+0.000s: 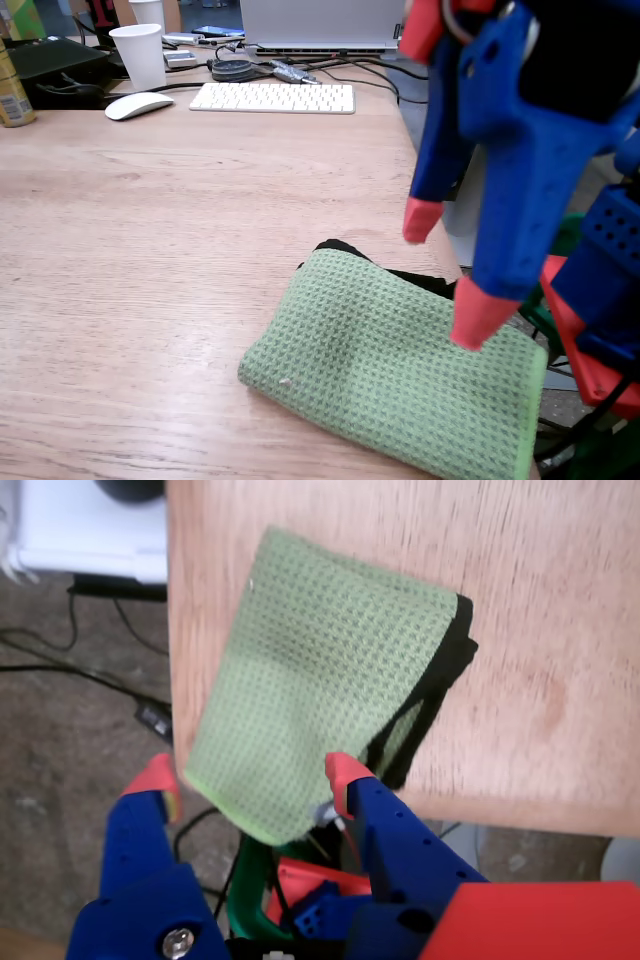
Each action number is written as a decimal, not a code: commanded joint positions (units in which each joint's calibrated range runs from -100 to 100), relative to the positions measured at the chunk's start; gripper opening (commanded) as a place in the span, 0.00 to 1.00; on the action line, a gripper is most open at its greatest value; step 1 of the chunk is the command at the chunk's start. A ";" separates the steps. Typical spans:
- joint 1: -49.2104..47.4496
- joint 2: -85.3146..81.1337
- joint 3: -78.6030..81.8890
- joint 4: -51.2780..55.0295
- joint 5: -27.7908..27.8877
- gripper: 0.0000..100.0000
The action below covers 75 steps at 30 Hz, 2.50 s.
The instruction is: Clean the table
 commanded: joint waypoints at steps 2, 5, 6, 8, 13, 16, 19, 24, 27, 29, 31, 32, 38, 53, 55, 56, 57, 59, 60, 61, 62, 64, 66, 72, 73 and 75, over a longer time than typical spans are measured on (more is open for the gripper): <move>3.92 0.02 9.47 -13.19 -0.20 0.38; 4.93 6.71 13.81 -22.14 -0.15 0.38; 6.28 9.11 13.91 -22.30 -0.15 0.38; 7.64 11.17 14.00 -22.71 -0.15 0.38; 8.99 4.14 14.19 -21.89 0.34 0.37; 8.99 -8.04 19.48 -16.39 0.44 0.38; 9.16 -14.56 24.67 -14.91 0.44 0.38; 9.16 -10.87 27.69 -15.49 0.44 0.38; 9.33 -1.78 27.69 -22.47 0.44 0.38; 11.53 3.63 28.35 -29.69 0.44 0.38; 11.87 8.86 28.25 -33.55 0.49 0.38; 11.87 11.69 27.50 -34.29 0.49 0.38; 11.87 15.89 24.48 -33.39 0.49 0.30; 7.47 15.89 27.03 -33.14 3.57 0.00; 13.39 15.89 27.22 -33.14 5.42 0.00; 17.45 15.89 27.12 -33.14 5.67 0.00; 22.02 15.98 26.93 -33.14 5.67 0.00; 30.82 15.98 26.74 -33.22 6.45 0.00; 35.39 16.06 26.74 -33.30 8.25 0.00; 40.29 16.06 26.74 -33.30 10.65 0.00; 44.86 16.06 26.65 -33.30 12.75 0.00; 52.82 16.32 26.37 -33.47 14.80 0.00; 57.38 19.32 24.10 -33.30 15.58 0.00; 74.47 32.53 4.19 -33.63 15.87 0.00; 77.86 35.10 0.22 -33.55 15.87 0.00; 82.43 41.96 -8.84 -33.39 17.24 0.00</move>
